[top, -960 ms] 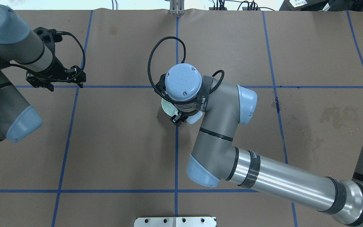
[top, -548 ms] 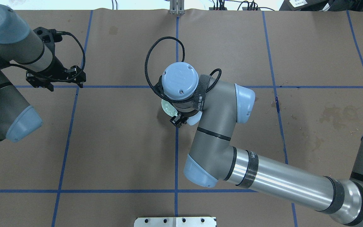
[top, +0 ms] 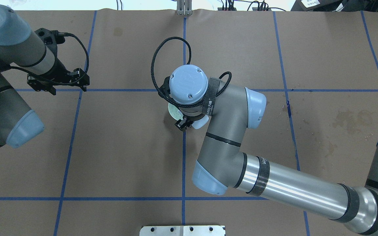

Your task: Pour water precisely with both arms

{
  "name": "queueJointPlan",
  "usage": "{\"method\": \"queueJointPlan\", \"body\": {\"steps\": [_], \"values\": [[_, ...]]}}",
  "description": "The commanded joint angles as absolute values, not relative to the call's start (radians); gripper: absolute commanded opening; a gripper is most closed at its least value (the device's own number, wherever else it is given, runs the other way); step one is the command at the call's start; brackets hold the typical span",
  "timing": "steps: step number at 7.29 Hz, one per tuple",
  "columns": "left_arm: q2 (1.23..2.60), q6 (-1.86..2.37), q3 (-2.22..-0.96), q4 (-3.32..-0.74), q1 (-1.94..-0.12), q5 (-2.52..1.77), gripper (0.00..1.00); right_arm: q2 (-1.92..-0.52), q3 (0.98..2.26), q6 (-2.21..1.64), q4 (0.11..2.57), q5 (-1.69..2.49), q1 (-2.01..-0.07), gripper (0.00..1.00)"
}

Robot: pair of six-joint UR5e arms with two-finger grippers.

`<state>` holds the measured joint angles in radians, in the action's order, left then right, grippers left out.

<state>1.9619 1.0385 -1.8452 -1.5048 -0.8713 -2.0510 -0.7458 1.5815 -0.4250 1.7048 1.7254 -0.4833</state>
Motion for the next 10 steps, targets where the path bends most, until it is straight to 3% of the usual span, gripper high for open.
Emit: {"method": "queueJointPlan", "body": {"steps": [1, 6, 8, 10], "values": [[1.962, 1.039, -1.845, -1.505, -0.871, -2.051, 1.0, -0.828, 1.612, -0.465, 1.533, 1.723, -0.488, 0.0], [1.965, 1.045, -1.874, -1.497, -0.871, -2.057, 1.0, -1.076, 1.721, -0.76, 0.954, 1.455, -0.495, 0.0], [1.967, 1.045, -1.873, -1.497, -0.871, -2.057, 1.0, -1.237, 1.825, -0.876, 0.936, 1.225, -0.497, 0.0], [1.971, 1.045, -1.871, -1.497, -0.871, -2.057, 1.0, -1.488, 1.97, -0.96, 0.934, 1.074, -0.502, 0.0]]}}
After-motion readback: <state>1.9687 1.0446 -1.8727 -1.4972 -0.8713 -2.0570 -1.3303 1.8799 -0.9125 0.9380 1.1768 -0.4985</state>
